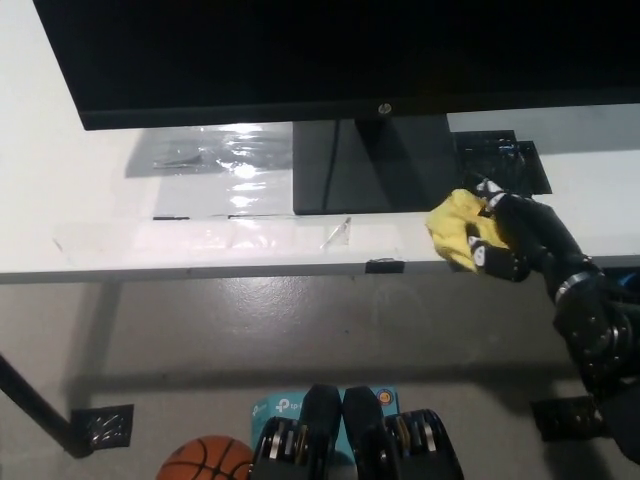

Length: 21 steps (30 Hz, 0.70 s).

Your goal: The robot uses its right hand to pick up the cloth kept in the middle of the desk and use it to wipe the monitor in the middle of the desk by swiping its screen twice

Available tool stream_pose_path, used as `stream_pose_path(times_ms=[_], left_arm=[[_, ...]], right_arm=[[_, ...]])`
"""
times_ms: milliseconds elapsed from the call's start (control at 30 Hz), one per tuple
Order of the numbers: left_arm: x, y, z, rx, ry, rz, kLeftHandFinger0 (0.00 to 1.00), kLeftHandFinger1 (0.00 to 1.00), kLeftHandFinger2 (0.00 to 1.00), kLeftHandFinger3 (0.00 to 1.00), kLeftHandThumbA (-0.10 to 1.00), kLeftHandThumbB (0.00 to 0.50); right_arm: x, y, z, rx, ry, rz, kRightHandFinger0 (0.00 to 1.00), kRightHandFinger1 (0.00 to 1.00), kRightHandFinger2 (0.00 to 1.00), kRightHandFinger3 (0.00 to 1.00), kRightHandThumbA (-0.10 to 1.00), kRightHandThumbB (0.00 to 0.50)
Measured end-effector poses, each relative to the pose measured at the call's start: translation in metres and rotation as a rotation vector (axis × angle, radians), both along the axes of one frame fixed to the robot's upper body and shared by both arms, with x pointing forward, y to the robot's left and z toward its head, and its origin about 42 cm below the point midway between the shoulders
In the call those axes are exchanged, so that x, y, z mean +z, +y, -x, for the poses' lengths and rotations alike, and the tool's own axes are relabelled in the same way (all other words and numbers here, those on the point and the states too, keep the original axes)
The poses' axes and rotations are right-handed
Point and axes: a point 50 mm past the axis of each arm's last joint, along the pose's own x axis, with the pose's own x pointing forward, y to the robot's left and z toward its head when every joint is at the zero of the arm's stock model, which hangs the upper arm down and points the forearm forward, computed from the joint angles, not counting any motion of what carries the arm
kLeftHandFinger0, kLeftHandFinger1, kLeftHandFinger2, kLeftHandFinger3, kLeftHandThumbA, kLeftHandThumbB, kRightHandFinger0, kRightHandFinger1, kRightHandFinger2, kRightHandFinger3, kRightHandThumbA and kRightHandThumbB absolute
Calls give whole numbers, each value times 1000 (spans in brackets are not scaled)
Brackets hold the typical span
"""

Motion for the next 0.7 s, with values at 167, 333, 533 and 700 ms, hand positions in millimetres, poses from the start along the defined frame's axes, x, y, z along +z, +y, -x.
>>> stream_pose_path(times_ms=[167,333,533,700], left_arm=[[1,1,0,1,-5,0,727,733,843,1000,382,73],[3,0,0,-2,-13,-1,723,738,852,1000,347,71],[4,0,0,-5,-13,3,713,735,843,1000,349,91],[3,0,0,-8,-9,9,710,730,835,998,337,87]], right_arm=[[-1,7,-2,8,-48,59,0,81,160,421,-100,136],[-4,7,-4,-9,-103,82,0,81,187,447,-100,89],[-20,0,-7,-27,-152,102,9,166,315,150,-100,0],[-32,-3,-3,-43,-203,98,0,175,419,26,-100,116]])
